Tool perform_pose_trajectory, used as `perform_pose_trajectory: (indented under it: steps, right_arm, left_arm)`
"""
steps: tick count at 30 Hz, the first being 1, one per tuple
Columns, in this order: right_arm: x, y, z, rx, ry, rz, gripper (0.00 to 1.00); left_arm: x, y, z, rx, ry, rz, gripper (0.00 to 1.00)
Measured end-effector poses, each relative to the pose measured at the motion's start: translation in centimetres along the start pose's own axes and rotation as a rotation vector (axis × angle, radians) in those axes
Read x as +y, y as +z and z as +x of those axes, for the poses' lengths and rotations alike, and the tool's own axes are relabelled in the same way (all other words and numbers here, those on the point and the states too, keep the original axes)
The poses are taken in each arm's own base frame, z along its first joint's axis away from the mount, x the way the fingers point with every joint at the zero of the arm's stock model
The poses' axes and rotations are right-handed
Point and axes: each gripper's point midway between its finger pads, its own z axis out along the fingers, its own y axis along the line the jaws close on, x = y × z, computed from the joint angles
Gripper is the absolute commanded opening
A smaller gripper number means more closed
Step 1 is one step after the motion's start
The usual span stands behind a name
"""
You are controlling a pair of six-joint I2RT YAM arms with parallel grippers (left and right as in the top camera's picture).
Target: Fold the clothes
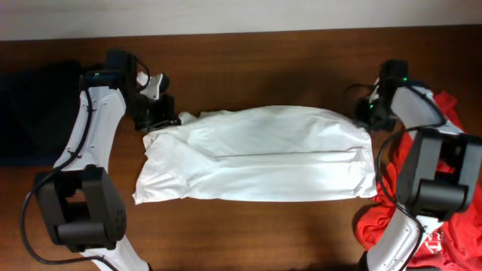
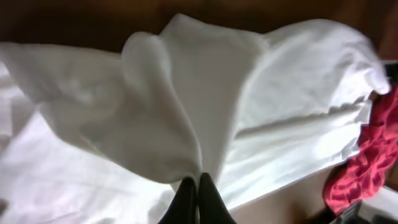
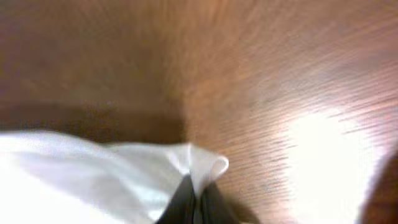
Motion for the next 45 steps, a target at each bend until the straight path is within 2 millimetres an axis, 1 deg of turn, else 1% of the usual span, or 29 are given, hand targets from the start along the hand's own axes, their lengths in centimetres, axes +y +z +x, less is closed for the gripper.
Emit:
perform_pose_trajectory:
  steps: [1,2,3,4,5,6,8,10,11,13,16,17,18,19,21,23,25,27,29,30,31,32,33,34,36,37,41,43,45]
  right_arm:
    - [-0.5,-2.0,0.8,0.058,0.015,0.014,0.04]
    - [-0.9,-4.0,0.9,0.069,0.027,0.018,0.04]
    - [-1.4,-6.3,0.6,0.056,0.040,0.020,0.04]
    - [-2.3,-7.3,1.8,0.100,0.060,0.033,0.04]
    - [-2.9,-7.5,2.7,0.142,0.073,0.043,0.04]
    - [-3.6,-8.0,5.0,0.238,0.093,0.059,0.04]
    - [-3.9,-8.6,7.2,0.330,0.102,0.073,0.04]
    - [-4.0,-8.9,8.8,0.394,0.103,0.083,0.04]
    - [-4.1,-8.6,9.3,0.411,0.103,0.085,0.04]
    - [-4.4,-7.7,11.3,0.477,0.103,0.095,0.04]
    - [-4.8,-6.6,13.5,0.543,0.106,0.108,0.04]
    - [-4.8,-6.5,13.6,0.544,0.105,0.110,0.04]
    - [-4.8,-6.5,13.6,0.544,0.104,0.111,0.04]
    - [-4.9,-6.4,13.6,0.541,0.102,0.111,0.04]
    - [-4.8,-6.3,13.4,0.535,0.102,0.109,0.04]
    - [-4.8,-6.3,13.3,0.530,0.101,0.109,0.04]
    - [-4.8,-6.2,13.3,0.528,0.101,0.108,0.04]
    - [-4.8,-6.2,13.4,0.533,0.101,0.109,0.04]
    - [-4.9,-6.3,13.6,0.540,0.102,0.110,0.04]
    - [-4.8,-6.2,13.8,0.548,0.094,0.111,0.04]
    - [-4.7,-6.1,14.1,0.557,0.090,0.112,0.05]
    - [-4.6,-6.0,14.5,0.569,0.086,0.115,0.08]
    - [-4.7,-6.0,14.7,0.576,0.086,0.116,0.30]
    - [-4.8,-5.9,14.8,0.575,0.081,0.121,0.37]
    - [-5.0,-5.9,14.8,0.575,0.077,0.132,0.38]
    - [-5.1,-5.9,14.7,0.572,0.076,0.136,0.39]
    - [-5.2,-5.6,14.3,0.551,0.047,0.133,0.43]
    - [-5.2,-5.1,14.1,0.535,0.025,0.126,0.43]
    - [-5.2,-4.8,13.8,0.522,0.017,0.122,0.43]
  left_arm:
    - [0.2,0.0,0.8,0.030,-0.010,-0.009,0.00]
    - [0.4,-0.1,2.4,0.094,-0.030,-0.025,0.00]
    - [0.7,-0.2,3.2,0.125,-0.037,-0.043,0.00]
    - [1.3,-0.5,4.4,0.172,-0.058,-0.071,0.00]
    - [1.9,-1.1,5.3,0.200,-0.083,-0.090,0.00]
    - [2.9,-2.3,6.3,0.223,-0.126,-0.113,0.00]
    - [4.1,-3.8,6.9,0.219,-0.165,-0.138,0.00]
    - [4.8,-4.7,7.3,0.219,-0.189,-0.156,0.00]
    - [5.0,-4.7,7.4,0.221,-0.191,-0.163,0.01]
    - [5.1,-3.9,8.3,0.250,-0.192,-0.168,0.00]
    - [6.5,-2.1,11.4,0.350,-0.227,-0.193,0.00]
    - [6.8,-1.8,12.5,0.388,-0.242,-0.202,0.00]
    - [6.8,-1.9,12.9,0.402,-0.246,-0.204,0.00]
    - [6.7,-2.6,14.8,0.481,-0.272,-0.228,0.00]
    - [6.9,-3.1,15.7,0.524,-0.281,-0.253,0.01]
    - [7.2,-2.8,15.2,0.499,-0.269,-0.259,0.00]
    - [8.4,-1.3,12.0,0.351,-0.219,-0.276,0.04]
    - [9.4,-0.1,7.1,0.150,-0.165,-0.287,0.06]
    - [9.5,0.1,5.6,0.090,-0.140,-0.288,0.06]
    - [9.3,0.3,5.2,0.080,-0.128,-0.288,0.06]
    - [9.0,0.6,5.5,0.091,-0.118,-0.289,0.13]
    - [8.8,1.1,6.1,0.112,-0.112,-0.290,0.30]
    - [8.8,1.6,6.9,0.136,-0.116,-0.290,0.53]
    - [9.1,2.5,8.8,0.189,-0.134,-0.292,0.60]
    - [9.9,2.8,10.0,0.224,-0.152,-0.323,0.60]
    - [10.0,2.7,10.2,0.229,-0.153,-0.334,0.60]
    - [10.5,2.7,9.5,0.203,-0.141,-0.356,0.60]
    - [11.8,2.4,9.3,0.181,-0.167,-0.437,0.60]
    - [13.7,2.9,9.0,0.123,-0.209,-0.520,0.60]
